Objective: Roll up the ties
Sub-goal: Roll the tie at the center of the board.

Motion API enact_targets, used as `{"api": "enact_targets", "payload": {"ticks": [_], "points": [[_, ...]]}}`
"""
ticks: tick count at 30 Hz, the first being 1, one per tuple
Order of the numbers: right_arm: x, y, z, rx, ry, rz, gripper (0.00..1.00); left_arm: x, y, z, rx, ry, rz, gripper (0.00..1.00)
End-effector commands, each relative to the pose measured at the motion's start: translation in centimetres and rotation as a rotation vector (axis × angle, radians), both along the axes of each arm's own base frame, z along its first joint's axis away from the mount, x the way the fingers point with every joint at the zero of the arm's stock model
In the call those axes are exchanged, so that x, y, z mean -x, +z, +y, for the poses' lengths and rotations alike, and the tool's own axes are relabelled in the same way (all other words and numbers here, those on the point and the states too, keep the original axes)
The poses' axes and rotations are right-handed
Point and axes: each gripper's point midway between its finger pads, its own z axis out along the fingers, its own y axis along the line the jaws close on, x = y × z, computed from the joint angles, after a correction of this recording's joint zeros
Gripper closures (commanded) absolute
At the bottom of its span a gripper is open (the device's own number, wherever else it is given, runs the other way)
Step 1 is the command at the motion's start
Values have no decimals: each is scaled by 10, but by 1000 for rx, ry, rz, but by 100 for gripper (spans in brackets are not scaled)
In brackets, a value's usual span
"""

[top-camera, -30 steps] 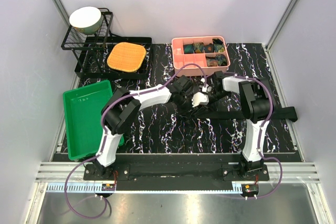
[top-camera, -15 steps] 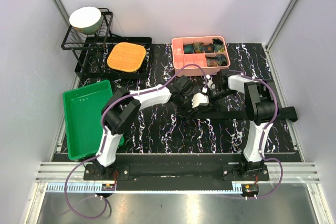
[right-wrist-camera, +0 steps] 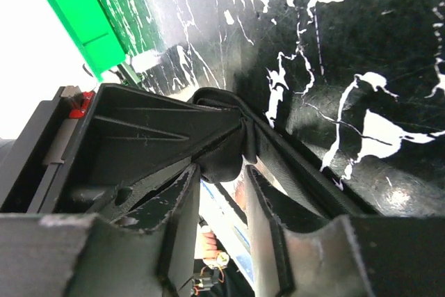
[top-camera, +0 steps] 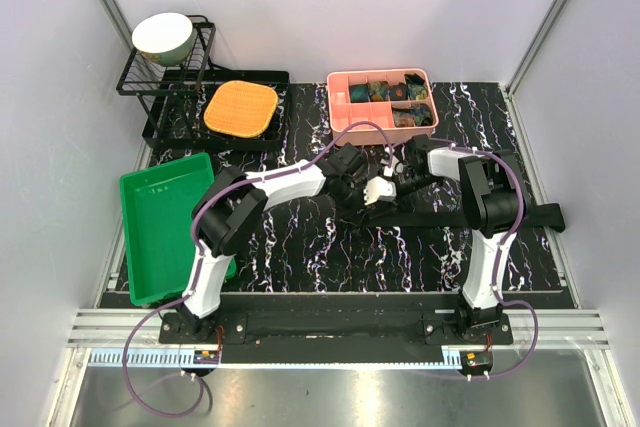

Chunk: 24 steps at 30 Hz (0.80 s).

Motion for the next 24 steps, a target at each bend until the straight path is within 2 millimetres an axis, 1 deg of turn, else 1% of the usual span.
{"api": "enact_targets", "payload": {"ticks": [1, 7, 11, 15, 16, 17, 21, 24], "points": [[1, 14, 11, -75, -3, -2, 64, 16, -28, 25, -130, 2, 58, 77], [7, 5, 13, -100, -16, 33, 66, 16, -29, 26, -132, 0, 60, 77], [9, 6, 14, -128, -27, 51, 68, 16, -29, 26, -132, 4, 64, 77], [7, 2, 11, -103, -35, 31, 84, 16, -29, 27, -133, 6, 63, 77], [6, 0, 10, -94, -38, 31, 93, 17, -29, 27, -132, 6, 65, 77], [5, -4, 7, -69, -46, 29, 99, 17, -29, 27, -132, 6, 65, 77], [6, -19, -3, 6, -38, 10, 100, 14, -27, 28, -125, 16, 63, 74], [8, -31, -9, 64, -33, 7, 100, 12, -21, 26, -108, 28, 57, 66]]}}
